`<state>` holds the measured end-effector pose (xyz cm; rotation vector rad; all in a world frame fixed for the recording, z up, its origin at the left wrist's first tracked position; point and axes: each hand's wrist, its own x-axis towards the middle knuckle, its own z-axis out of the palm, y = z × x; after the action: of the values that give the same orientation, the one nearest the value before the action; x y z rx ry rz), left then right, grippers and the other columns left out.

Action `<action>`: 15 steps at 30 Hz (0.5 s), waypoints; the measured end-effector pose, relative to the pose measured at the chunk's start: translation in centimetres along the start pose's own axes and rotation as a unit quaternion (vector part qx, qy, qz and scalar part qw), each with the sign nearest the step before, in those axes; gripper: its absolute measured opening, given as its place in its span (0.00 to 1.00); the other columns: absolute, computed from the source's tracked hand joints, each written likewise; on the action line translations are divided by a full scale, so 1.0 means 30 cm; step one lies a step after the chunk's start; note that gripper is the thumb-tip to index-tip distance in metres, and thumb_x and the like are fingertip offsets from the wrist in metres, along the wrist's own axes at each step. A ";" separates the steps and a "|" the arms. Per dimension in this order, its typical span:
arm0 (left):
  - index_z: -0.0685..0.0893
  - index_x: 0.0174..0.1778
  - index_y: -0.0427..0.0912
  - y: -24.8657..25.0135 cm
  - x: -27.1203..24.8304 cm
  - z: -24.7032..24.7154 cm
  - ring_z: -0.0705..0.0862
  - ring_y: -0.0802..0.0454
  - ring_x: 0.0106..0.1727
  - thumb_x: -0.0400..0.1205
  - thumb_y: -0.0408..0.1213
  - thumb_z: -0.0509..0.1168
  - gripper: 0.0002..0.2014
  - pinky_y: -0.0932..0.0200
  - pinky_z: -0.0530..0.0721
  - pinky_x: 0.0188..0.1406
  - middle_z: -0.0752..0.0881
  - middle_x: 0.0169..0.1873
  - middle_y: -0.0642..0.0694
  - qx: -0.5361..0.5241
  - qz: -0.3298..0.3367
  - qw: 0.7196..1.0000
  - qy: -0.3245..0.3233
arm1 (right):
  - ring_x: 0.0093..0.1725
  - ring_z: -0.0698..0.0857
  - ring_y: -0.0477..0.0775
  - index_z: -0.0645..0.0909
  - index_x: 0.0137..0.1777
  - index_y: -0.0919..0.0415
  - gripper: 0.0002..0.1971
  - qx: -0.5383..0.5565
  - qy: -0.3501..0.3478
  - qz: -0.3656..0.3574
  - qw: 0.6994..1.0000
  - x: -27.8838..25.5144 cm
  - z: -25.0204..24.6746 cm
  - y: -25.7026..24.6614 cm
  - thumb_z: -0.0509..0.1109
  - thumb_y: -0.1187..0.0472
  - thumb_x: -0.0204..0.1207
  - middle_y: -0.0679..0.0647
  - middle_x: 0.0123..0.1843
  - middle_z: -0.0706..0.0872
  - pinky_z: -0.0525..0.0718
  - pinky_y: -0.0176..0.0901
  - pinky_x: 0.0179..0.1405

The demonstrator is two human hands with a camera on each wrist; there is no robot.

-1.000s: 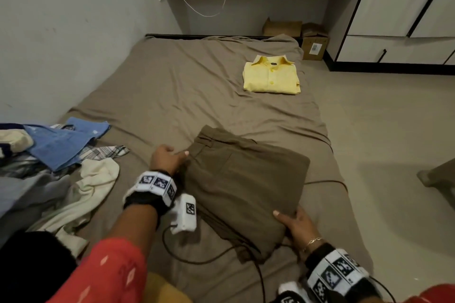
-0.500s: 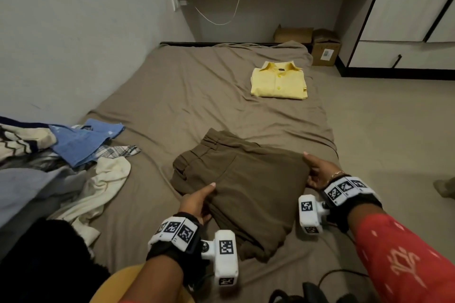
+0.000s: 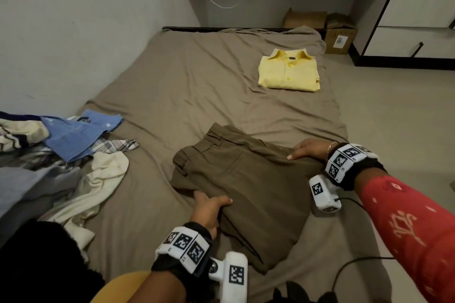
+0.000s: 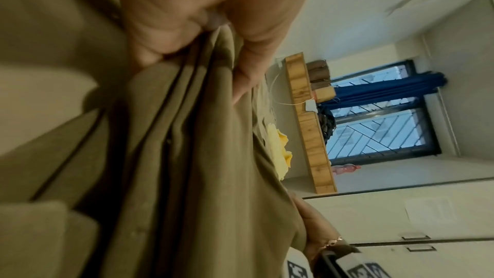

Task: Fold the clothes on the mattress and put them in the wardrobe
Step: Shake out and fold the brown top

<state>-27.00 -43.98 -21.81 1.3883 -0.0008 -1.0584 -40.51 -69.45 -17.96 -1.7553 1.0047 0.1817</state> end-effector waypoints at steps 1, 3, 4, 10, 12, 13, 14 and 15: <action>0.66 0.63 0.41 0.028 0.000 0.007 0.81 0.47 0.47 0.74 0.15 0.62 0.26 0.54 0.80 0.36 0.80 0.51 0.43 0.003 0.030 1.000 -0.009 | 0.35 0.82 0.53 0.83 0.37 0.64 0.04 0.015 -0.001 -0.019 1.000 -0.015 0.002 -0.002 0.72 0.66 0.72 0.51 0.29 0.86 0.82 0.33 0.34; 0.69 0.65 0.42 0.097 0.001 0.010 0.83 0.47 0.46 0.74 0.13 0.60 0.27 0.55 0.82 0.35 0.83 0.49 0.43 0.014 0.087 0.996 -0.031 | 0.34 0.85 0.50 0.82 0.42 0.67 0.03 0.061 0.012 -0.058 0.996 -0.078 0.010 0.003 0.72 0.68 0.71 0.53 0.33 0.88 0.83 0.31 0.32; 0.70 0.65 0.42 0.130 0.003 0.006 0.84 0.47 0.45 0.74 0.13 0.59 0.27 0.57 0.84 0.33 0.84 0.49 0.42 0.019 0.109 0.993 -0.042 | 0.35 0.85 0.49 0.82 0.46 0.71 0.11 0.085 0.022 -0.079 0.993 -0.116 0.018 0.013 0.75 0.65 0.67 0.56 0.38 0.88 0.84 0.32 0.34; 0.72 0.67 0.31 0.082 0.041 -0.092 0.86 0.40 0.45 0.68 0.26 0.74 0.31 0.54 0.87 0.30 0.85 0.50 0.34 0.095 0.015 0.995 -0.029 | 0.39 0.87 0.57 0.83 0.50 0.72 0.42 0.140 0.018 0.022 0.990 -0.240 0.147 0.170 0.82 0.50 0.32 0.64 0.42 0.88 0.85 0.46 0.46; 0.68 0.69 0.34 0.045 0.031 -0.118 0.85 0.35 0.52 0.58 0.29 0.81 0.44 0.46 0.86 0.38 0.83 0.57 0.32 0.110 -0.006 0.993 -0.028 | 0.42 0.87 0.62 0.84 0.48 0.70 0.32 0.169 0.033 0.063 0.983 -0.233 0.182 0.173 0.83 0.50 0.46 0.66 0.42 0.88 0.84 0.51 0.49; 0.65 0.70 0.37 0.041 0.027 -0.121 0.84 0.36 0.53 0.60 0.26 0.80 0.44 0.46 0.85 0.39 0.81 0.59 0.33 0.115 0.012 0.993 -0.026 | 0.43 0.87 0.62 0.84 0.48 0.70 0.25 0.197 0.046 0.073 0.977 -0.234 0.193 0.159 0.81 0.51 0.58 0.65 0.42 0.89 0.84 0.51 0.49; 0.62 0.72 0.41 0.042 0.023 -0.121 0.83 0.39 0.55 0.63 0.21 0.78 0.44 0.47 0.85 0.41 0.80 0.62 0.36 0.119 0.028 0.992 -0.037 | 0.43 0.86 0.61 0.83 0.49 0.69 0.19 0.220 0.058 0.077 0.971 -0.231 0.203 0.141 0.76 0.52 0.68 0.63 0.42 0.89 0.84 0.48 0.49; 0.59 0.75 0.46 0.049 0.010 -0.114 0.82 0.41 0.57 0.65 0.18 0.75 0.47 0.48 0.85 0.45 0.78 0.65 0.40 0.126 0.041 0.990 -0.056 | 0.43 0.86 0.59 0.83 0.50 0.69 0.16 0.224 0.056 0.077 0.970 -0.232 0.211 0.118 0.72 0.54 0.73 0.61 0.41 0.88 0.83 0.45 0.48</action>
<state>-24.02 -41.73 -21.72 1.5384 -0.2805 -1.0925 -45.31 -60.72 -19.34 -1.2875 1.1618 -0.0468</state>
